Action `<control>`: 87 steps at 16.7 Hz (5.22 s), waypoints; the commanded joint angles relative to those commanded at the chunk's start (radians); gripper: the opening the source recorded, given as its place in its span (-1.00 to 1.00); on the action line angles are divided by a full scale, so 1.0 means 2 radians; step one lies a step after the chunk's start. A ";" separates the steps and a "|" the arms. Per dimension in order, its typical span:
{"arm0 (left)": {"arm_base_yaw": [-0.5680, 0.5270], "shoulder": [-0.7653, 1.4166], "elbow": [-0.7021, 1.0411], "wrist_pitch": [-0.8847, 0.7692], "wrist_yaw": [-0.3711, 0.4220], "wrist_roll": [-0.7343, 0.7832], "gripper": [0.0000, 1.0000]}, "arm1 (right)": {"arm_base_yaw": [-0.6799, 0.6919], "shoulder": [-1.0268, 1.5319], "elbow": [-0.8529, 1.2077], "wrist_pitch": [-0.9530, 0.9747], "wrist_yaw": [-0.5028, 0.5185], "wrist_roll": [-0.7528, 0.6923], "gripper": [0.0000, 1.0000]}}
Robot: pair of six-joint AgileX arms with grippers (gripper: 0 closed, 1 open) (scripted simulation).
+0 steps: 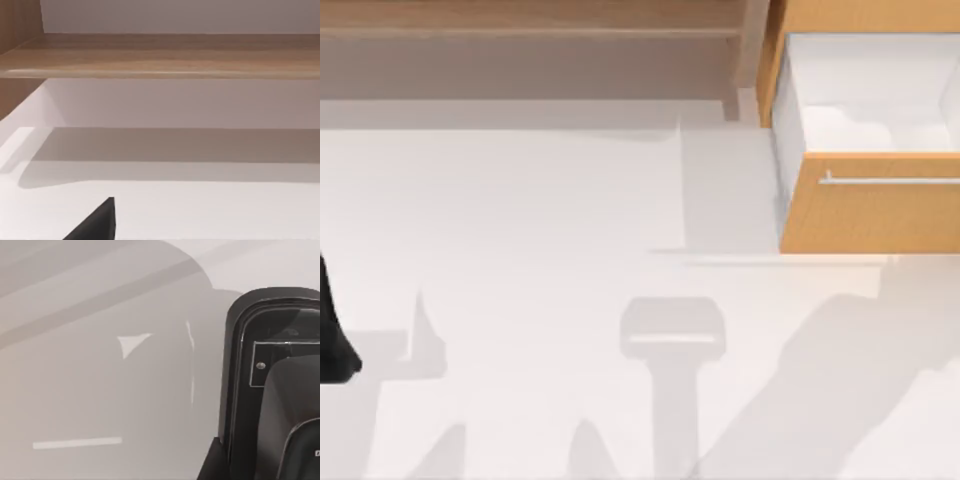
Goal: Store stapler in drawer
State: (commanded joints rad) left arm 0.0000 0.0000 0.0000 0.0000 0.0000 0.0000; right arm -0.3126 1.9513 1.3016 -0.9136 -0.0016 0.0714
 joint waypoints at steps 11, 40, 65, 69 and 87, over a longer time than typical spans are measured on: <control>0.000 0.000 0.000 0.000 0.000 0.000 1.00 | -0.021 -0.004 0.055 -0.039 0.040 0.000 -1.00; 0.000 0.000 0.000 0.000 0.000 0.000 1.00 | 0.222 0.248 0.432 -0.189 0.005 0.048 -1.00; 0.000 0.000 0.000 0.000 0.000 0.000 1.00 | 0.223 0.245 0.414 -0.171 0.004 0.044 0.36; 0.000 0.000 0.000 0.000 0.000 0.000 1.00 | 0.223 0.245 0.414 -0.171 0.004 0.044 0.96; 0.000 0.000 0.000 0.000 0.000 0.000 1.00 | 0.235 0.109 0.295 -0.002 0.032 -0.053 1.00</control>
State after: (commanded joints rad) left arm 0.0000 0.0000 0.0000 0.0000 0.0000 0.0000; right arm 0.1567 2.1686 1.8914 -0.9176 0.0624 -0.0337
